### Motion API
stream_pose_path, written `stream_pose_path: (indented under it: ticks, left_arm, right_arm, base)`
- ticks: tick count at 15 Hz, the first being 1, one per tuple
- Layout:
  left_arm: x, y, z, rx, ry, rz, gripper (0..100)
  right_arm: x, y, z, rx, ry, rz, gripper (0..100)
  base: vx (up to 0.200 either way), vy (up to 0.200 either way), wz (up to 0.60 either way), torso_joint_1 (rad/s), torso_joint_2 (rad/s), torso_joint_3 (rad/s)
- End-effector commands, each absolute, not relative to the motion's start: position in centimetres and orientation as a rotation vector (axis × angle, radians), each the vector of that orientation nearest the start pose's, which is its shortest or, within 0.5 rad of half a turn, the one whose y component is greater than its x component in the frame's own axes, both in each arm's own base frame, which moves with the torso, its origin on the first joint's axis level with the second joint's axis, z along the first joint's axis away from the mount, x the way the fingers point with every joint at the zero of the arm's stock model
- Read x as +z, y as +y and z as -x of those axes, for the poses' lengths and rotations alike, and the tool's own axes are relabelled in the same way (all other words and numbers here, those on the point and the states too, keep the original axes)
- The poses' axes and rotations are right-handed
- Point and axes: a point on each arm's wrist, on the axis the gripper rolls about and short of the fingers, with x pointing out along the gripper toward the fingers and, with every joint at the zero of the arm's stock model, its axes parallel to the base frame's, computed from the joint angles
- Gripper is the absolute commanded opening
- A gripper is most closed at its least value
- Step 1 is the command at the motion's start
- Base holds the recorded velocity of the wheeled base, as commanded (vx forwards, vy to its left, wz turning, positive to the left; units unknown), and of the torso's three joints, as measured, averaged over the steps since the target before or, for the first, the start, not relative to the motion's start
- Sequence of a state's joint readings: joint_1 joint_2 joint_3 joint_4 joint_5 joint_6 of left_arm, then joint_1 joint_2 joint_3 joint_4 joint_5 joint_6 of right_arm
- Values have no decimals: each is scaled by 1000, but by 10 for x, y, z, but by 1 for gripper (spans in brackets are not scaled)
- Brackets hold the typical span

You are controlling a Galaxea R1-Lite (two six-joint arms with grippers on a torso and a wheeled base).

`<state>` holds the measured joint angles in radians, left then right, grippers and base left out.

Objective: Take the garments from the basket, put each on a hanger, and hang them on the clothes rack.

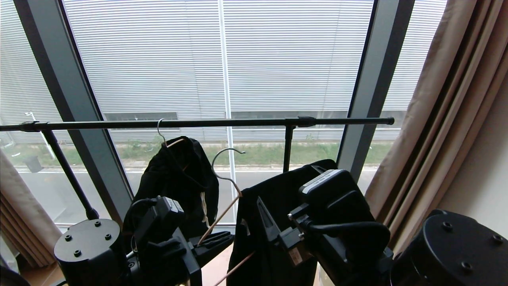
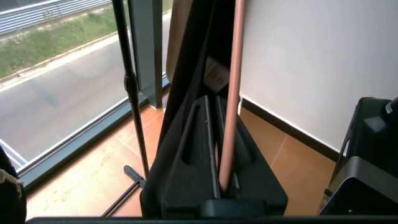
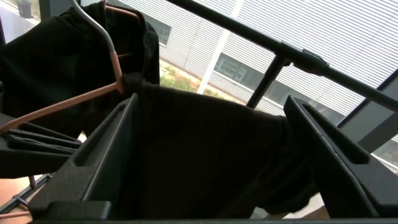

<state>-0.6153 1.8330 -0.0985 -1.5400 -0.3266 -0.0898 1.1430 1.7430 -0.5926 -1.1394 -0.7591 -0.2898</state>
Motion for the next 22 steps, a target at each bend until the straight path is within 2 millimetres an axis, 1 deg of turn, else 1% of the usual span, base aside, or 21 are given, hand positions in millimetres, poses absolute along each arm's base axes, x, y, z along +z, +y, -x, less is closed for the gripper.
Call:
stream_pose_path:
  ticks: [1, 3, 5, 7, 9, 11, 12, 13, 14, 15, 17, 19, 20, 22]
  left_arm:
    - [86, -134, -178, -926, 241, 55, 0]
    - [85, -131, -178, -918, 244, 53, 0]
    - [84, -125, -180, -892, 244, 38, 0]
    - [83, -115, -184, -859, 229, -17, 0]
    - [80, -113, -182, -878, 237, -44, 0]
    - [77, -110, -177, -900, 241, -84, 0]
    - [76, -108, -175, -912, 229, -115, 0]
    - [75, -107, -172, -934, 231, -128, 0]
    - [75, -107, -172, -934, 231, -128, 0]
    - [76, -106, -170, -985, 219, -136, 0]
    - [76, -106, -170, -985, 219, -137, 0]
    - [76, -107, -169, -991, 219, -137, 0]
    - [76, -107, -169, -994, 219, -137, 0]
    - [76, -109, -168, -1005, 220, -139, 0]
  right_arm:
    - [168, 252, -132, 387, -54, 292, 100]
    - [170, 246, -131, 414, -60, 288, 100]
    - [172, 235, -137, 429, -69, 314, 100]
    - [173, 217, -137, 487, -92, 381, 100]
    - [174, 202, -141, 513, -99, 412, 100]
    - [170, 189, -144, 592, -65, 483, 100]
    - [164, 180, -145, 654, -18, 532, 100]
    - [163, 172, -149, 683, 16, 568, 100]
    - [163, 172, -149, 683, 16, 568, 100]
    - [177, 156, -163, 789, 63, 578, 100]
    - [203, 141, -177, 838, 138, 624, 100]
    - [230, 126, -192, 920, 208, 730, 100]
    - [238, 124, -202, 981, 253, 785, 100]
    - [246, 127, -223, 1086, 336, 878, 100]
  base:
    - [0, 0, 0, 0, 0, 0]
    - [0, 0, 0, 0, 0, 0]
    - [0, 0, 0, 0, 0, 0]
    - [0, 0, 0, 0, 0, 0]
    - [0, 0, 0, 0, 0, 0]
    - [0, 0, 0, 0, 0, 0]
    - [0, 0, 0, 0, 0, 0]
    - [0, 0, 0, 0, 0, 0]
    - [0, 0, 0, 0, 0, 0]
    - [0, 0, 0, 0, 0, 0]
    - [0, 0, 0, 0, 0, 0]
    - [0, 0, 0, 0, 0, 0]
    - [0, 0, 0, 0, 0, 0]
    - [0, 0, 0, 0, 0, 0]
